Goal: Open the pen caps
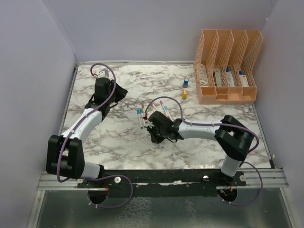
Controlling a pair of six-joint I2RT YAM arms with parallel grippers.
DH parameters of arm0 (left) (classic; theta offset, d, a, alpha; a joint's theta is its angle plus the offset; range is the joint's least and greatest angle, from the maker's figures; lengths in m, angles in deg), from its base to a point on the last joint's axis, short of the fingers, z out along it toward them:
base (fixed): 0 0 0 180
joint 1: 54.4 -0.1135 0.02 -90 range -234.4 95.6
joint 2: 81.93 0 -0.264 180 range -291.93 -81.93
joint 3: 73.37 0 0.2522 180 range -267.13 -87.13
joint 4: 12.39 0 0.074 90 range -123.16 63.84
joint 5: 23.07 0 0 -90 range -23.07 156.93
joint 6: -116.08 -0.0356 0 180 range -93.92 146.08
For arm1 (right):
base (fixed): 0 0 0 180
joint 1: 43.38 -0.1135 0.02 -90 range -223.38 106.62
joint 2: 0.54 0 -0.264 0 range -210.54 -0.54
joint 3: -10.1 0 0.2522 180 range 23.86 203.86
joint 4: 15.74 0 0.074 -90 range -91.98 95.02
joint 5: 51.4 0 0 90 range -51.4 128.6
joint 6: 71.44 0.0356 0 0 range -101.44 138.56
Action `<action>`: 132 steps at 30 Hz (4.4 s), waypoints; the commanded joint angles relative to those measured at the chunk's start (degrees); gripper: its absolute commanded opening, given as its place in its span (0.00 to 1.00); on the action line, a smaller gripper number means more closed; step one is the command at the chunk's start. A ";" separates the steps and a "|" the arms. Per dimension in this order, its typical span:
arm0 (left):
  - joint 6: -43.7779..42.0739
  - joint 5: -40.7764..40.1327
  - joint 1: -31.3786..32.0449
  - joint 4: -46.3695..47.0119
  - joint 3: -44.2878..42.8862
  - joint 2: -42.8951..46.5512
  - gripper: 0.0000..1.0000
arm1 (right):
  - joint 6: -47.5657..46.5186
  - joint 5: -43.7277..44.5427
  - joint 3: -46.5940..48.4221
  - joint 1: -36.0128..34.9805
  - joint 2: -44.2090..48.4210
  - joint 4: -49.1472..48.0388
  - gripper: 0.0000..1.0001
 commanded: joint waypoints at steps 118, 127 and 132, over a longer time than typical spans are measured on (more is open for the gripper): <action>0.59 9.09 -12.04 3.88 5.83 6.13 0.66 | -4.41 3.86 10.11 19.82 -4.44 8.66 0.57; 2.24 9.53 -11.19 6.15 7.53 5.13 0.66 | -4.28 4.33 5.61 19.84 -3.78 7.55 0.49; 2.63 9.02 -10.21 6.30 7.74 5.40 0.66 | -3.77 5.12 5.11 19.88 -5.06 7.65 0.32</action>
